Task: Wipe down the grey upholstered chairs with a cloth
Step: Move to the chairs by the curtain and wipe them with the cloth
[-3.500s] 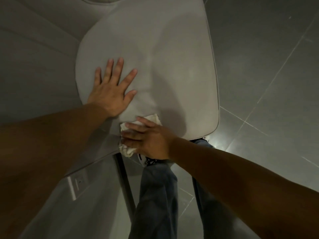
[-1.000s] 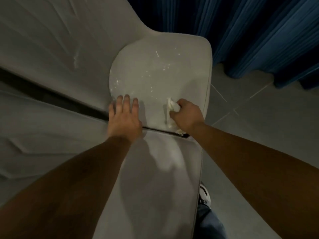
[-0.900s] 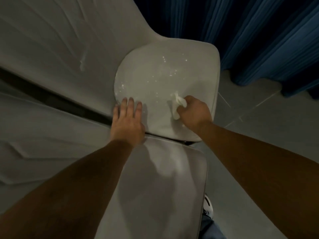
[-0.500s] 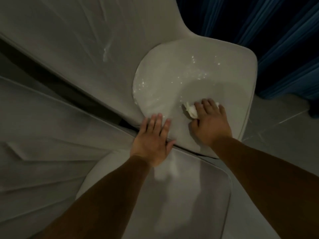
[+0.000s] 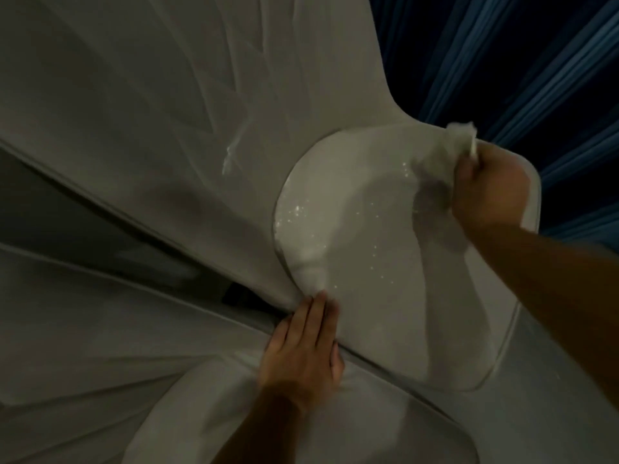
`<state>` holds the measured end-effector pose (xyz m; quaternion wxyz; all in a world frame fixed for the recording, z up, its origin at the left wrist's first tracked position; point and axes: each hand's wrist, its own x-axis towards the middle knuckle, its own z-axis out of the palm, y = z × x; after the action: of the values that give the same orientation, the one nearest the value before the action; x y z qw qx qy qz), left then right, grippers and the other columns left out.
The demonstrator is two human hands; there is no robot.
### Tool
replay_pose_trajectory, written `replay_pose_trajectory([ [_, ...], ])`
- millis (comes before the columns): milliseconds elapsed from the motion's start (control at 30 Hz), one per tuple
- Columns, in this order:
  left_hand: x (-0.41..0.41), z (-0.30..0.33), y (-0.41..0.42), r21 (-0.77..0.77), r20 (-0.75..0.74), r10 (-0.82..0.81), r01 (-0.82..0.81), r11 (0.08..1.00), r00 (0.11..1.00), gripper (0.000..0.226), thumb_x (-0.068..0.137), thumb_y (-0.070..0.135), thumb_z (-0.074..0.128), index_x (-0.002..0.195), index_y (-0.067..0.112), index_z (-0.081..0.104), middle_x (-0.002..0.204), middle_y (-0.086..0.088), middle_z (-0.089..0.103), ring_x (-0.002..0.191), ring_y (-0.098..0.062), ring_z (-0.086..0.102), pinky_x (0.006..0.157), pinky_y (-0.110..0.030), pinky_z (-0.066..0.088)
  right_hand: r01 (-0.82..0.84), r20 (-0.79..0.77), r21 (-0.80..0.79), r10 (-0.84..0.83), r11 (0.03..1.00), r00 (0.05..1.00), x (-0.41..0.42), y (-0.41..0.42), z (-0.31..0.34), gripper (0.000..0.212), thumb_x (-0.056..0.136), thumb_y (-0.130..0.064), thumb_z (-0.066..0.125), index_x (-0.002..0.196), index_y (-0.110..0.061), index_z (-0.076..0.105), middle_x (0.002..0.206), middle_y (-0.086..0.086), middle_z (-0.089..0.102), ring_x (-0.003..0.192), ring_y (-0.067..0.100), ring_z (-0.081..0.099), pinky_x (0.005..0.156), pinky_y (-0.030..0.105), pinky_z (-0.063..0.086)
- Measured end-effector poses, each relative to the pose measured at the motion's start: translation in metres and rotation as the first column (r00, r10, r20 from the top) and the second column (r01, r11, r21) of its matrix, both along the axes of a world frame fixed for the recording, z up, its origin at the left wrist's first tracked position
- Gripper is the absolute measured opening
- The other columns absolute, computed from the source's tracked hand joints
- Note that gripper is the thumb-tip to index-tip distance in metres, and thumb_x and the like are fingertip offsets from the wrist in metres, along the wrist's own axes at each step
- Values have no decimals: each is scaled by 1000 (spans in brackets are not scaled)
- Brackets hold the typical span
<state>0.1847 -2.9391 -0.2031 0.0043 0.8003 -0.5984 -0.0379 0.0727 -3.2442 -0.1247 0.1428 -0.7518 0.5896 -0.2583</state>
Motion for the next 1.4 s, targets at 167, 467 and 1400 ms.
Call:
replay_pose_trajectory([
  [167,-1,-13,-1,-121,88,-35,46,992,996,60,78,42,51,131,21,68,135,-7,65,124,-25,49,95,-40,36,-133,-29,-90,131,987,991,49,-58,5,32,99,-33,38,108,-11,59,94,16,65,84,32,58,67,34,39],
  [467,5,-10,-4,-102,116,-62,73,992,991,63,83,47,49,138,19,63,140,-7,61,133,-23,45,101,-38,33,-490,-369,248,549,836,750,155,0,-65,46,103,-41,18,137,-30,48,151,-1,38,144,29,23,114,57,16],
  [1400,-2,-16,4,-186,98,135,-115,976,986,71,85,44,43,144,6,53,141,-14,60,129,-26,43,109,-38,31,-455,168,224,426,862,889,88,-5,-12,42,101,-49,39,127,-25,61,117,2,67,109,21,61,96,38,48],
])
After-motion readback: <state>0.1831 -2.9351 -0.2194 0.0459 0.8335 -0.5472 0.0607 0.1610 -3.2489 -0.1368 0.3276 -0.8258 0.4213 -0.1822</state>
